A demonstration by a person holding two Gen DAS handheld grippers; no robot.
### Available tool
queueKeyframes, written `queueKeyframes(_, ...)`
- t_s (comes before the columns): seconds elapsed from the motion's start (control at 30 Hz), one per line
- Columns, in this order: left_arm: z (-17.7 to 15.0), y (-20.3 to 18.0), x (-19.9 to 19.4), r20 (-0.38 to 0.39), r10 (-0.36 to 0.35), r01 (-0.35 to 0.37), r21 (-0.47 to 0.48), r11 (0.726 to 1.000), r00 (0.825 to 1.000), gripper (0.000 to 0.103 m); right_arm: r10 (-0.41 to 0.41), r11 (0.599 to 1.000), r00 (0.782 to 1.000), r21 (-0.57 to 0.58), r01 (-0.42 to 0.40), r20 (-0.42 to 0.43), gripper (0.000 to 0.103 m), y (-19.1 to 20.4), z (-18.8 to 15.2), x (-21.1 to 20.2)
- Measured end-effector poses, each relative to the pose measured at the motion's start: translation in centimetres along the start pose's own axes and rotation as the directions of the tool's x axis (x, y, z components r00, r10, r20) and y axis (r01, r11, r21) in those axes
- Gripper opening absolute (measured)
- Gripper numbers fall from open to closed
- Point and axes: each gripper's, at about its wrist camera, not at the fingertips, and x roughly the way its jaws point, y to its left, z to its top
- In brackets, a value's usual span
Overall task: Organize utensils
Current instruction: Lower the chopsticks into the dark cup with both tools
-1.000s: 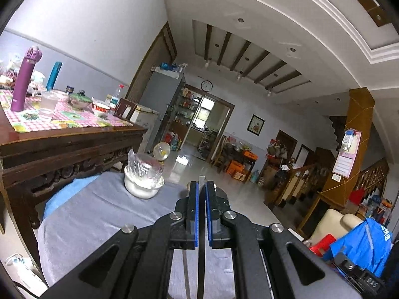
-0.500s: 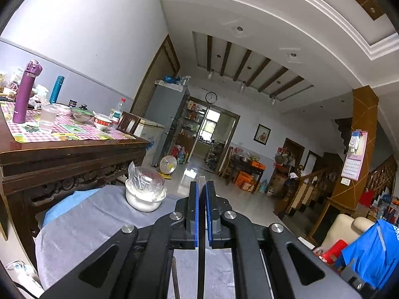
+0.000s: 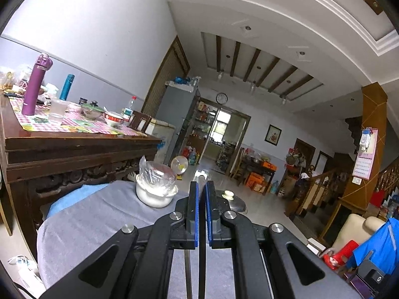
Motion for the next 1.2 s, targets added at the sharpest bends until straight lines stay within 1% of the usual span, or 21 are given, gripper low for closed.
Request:
queueKeyframes(0.07,0.0,0.1,-0.3,0.023,0.006,-0.006,0.004,1.0,1.0,0.005,0.002,1.0,1.0,0.003,-0.002,-0.01,0.007,-0.1,-0.1,0.2)
queueKeyframes(0.23,0.3,-0.3,-0.5,0.043,0.007,-0.008,0.003,1.0,0.999,0.005,0.0,1.0,1.0,0.0,0.0,-0.007,0.007,-0.1,-0.2,0.1)
queueKeyframes(0.33,0.1,-0.5,-0.6,0.051,0.009,-0.01,0.023,1.0,0.999,0.005,-0.004,1.0,1.0,-0.003,0.004,-0.009,0.007,0.1,-0.2,0.2)
queueKeyframes(0.5,-0.9,-0.6,-1.1,0.033,0.003,-0.005,0.053,0.999,0.999,0.005,-0.003,1.0,1.0,-0.008,0.003,-0.017,0.007,0.0,-0.2,0.5)
queueKeyframes(0.83,-1.2,-0.7,-2.8,0.022,-0.013,0.011,0.091,0.996,1.0,0.005,0.001,1.0,1.0,-0.012,-0.001,-0.026,0.007,0.1,-0.3,0.6)
queueKeyframes(1.03,-1.3,-0.3,-3.6,-0.031,-0.033,0.035,0.092,0.995,0.999,0.005,-0.001,1.0,1.0,-0.016,0.001,-0.024,0.007,0.1,-0.2,0.4)
queueKeyframes(1.2,-1.4,-0.2,-4.6,-0.051,-0.04,0.046,0.109,0.993,0.998,0.006,-0.002,1.0,1.0,-0.018,0.002,-0.027,0.007,0.2,-0.1,0.3)
